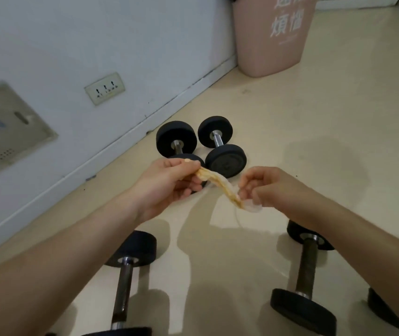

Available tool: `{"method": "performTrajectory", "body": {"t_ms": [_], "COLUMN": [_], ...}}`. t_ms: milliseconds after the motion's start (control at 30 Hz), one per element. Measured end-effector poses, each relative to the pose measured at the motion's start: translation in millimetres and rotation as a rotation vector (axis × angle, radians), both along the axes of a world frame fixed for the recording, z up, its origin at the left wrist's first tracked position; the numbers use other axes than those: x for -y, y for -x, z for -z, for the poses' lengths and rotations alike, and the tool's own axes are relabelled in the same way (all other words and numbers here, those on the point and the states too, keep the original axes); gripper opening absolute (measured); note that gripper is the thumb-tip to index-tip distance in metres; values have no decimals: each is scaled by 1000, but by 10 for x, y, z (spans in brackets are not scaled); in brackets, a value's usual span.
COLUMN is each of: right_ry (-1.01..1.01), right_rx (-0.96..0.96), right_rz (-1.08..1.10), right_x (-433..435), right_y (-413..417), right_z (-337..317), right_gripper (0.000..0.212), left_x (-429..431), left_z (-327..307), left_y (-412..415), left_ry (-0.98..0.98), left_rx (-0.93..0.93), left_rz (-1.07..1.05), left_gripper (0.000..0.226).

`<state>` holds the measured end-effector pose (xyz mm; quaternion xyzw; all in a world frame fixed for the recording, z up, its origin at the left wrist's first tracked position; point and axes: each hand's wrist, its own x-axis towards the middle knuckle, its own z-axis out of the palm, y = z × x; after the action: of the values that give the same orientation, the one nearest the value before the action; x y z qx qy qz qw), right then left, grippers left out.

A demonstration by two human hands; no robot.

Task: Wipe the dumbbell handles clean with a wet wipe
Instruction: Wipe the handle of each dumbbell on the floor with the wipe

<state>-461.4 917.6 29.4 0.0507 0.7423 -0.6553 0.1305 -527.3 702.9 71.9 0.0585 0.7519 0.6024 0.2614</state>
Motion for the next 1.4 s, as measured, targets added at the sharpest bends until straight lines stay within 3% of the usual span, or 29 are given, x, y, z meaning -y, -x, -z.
{"method": "performTrajectory", "body": {"t_ms": [100, 233, 300, 400, 533, 700, 767, 900, 1067, 1100, 1167, 1233, 1400], "right_ry": [50, 17, 33, 151, 18, 170, 225, 367, 465, 431, 289, 60, -474], "right_rx": [56, -39, -60, -12, 61, 128, 143, 203, 204, 190, 160, 153, 164], "right_rz": [-159, -324, -244, -166, -105, 79, 166, 260, 297, 343, 437, 448, 161], "right_x": [-6, 218, 297, 266, 211, 238, 344, 671, 948, 956, 922, 844, 768], "right_y": [39, 238, 363, 509, 751, 1167, 1371, 1828, 2201, 2248, 2290, 2294, 2071], "right_z": [-142, -264, -240, -187, -153, -129, -70, 55, 264, 325, 454, 610, 765], "right_gripper": [38, 24, 17, 7, 22, 20, 11, 14, 17, 19, 18, 17, 22], "left_x": [-156, -148, -110, -21, 112, 204, 238, 380, 467, 481, 488, 417, 189], "left_z": [-124, -173, -132, -35, 208, 602, 747, 973, 1202, 1282, 1492, 1661, 1601], "left_y": [-44, 45, 143, 293, 535, 965, 1155, 1554, 1997, 2099, 2277, 2374, 2503], "left_ry": [80, 94, 77, 19, 8, -152, -163, -106, 109, 211, 505, 770, 991], "left_rx": [-50, -147, -149, -58, 77, 212, 236, 135, -147, -256, -491, -643, -611], "left_rz": [92, 126, 95, 83, 185, 112, 53, -12, 36, 87, 311, 473, 509], "left_gripper": [27, 46, 53, 35, 15, 23, 39, 42, 11, 14, 58, 83, 60]}}
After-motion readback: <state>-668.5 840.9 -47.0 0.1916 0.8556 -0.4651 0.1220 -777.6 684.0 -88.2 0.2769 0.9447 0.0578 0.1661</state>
